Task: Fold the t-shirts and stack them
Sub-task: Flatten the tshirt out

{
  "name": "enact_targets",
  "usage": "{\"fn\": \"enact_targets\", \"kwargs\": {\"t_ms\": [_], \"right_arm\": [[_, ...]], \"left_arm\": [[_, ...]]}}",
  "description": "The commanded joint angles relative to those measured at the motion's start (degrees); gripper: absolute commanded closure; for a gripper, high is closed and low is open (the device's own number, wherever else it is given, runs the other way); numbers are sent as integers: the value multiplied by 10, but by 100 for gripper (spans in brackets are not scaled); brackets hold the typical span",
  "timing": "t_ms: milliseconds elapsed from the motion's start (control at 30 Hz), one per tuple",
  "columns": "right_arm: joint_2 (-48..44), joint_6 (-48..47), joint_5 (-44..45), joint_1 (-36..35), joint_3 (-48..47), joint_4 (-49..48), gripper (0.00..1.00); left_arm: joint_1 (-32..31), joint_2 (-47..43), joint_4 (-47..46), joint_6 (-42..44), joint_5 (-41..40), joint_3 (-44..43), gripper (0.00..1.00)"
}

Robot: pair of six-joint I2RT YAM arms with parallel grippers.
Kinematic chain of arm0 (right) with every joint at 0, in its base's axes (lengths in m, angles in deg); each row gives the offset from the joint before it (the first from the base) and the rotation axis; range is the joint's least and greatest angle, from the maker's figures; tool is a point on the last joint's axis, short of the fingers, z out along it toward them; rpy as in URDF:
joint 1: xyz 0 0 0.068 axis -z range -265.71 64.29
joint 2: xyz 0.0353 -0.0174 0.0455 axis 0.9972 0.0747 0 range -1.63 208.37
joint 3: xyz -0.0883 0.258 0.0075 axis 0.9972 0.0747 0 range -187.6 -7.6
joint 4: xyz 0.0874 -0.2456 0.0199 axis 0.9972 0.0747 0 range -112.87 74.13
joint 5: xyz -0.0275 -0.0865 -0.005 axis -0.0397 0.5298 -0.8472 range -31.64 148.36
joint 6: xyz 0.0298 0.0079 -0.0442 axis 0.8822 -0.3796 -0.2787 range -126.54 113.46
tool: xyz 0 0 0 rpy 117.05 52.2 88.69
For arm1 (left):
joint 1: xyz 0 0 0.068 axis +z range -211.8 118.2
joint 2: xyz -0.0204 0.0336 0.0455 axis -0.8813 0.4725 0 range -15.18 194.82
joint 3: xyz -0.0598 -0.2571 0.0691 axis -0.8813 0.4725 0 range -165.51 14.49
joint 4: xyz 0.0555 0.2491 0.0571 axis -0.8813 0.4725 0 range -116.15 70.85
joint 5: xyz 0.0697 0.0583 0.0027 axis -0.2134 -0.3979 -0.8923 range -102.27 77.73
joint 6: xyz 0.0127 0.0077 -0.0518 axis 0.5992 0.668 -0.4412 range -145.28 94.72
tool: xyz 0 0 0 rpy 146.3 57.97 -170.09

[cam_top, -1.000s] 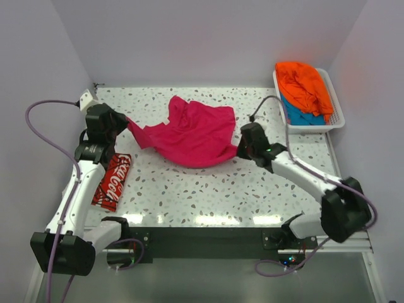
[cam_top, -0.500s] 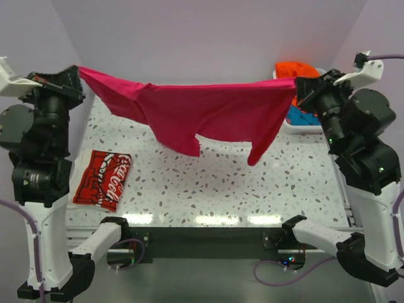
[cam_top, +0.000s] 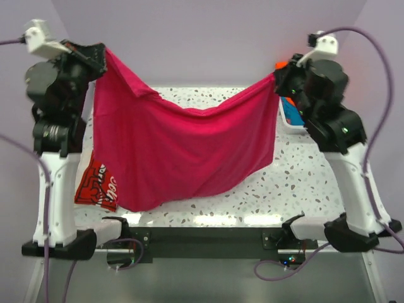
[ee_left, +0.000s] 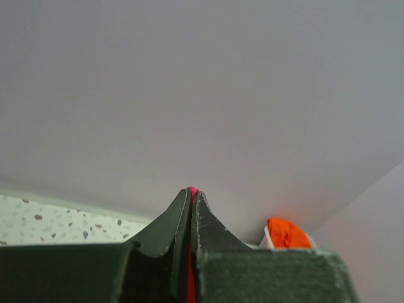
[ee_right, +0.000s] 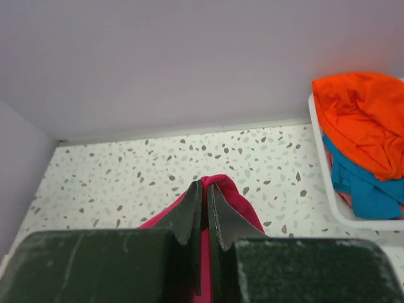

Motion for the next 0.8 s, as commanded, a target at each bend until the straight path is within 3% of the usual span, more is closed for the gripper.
{"fn": "enact_targets", "kwargs": {"t_ms": [0,133,233,267,333,467,633,733,767], "right_arm": [[84,-17,-55,37,8,-63,100],[197,17,-165,98,-36,-136,100],[285,42,-203,126,-124,-156,100],[304,46,-207,128,-148,-156,100],[332,46,-204,131,-202,-162,100],[332,48,-185,144,-230,-190,100],[251,60,-189,178,-109,-251,100],[218,75,-204,188,-16,-273,100],[202,77,-206,189,7,-279,100]], "left_arm": [[4,116,-81,-3,69,6,100],[17,270,-112,-8,126,-99,100],[38,425,-69,-31,179,-311,100],[53,460,-58,-54,191,-420,100],[69,512,-81,-86,223,-475,100],[118,445,-259,-151,252,-346,100],[147,397,-295,-147,291,-321,100],[157,358,-299,-143,298,-260,100],[158,343,-309,-143,300,-195,100]]}}
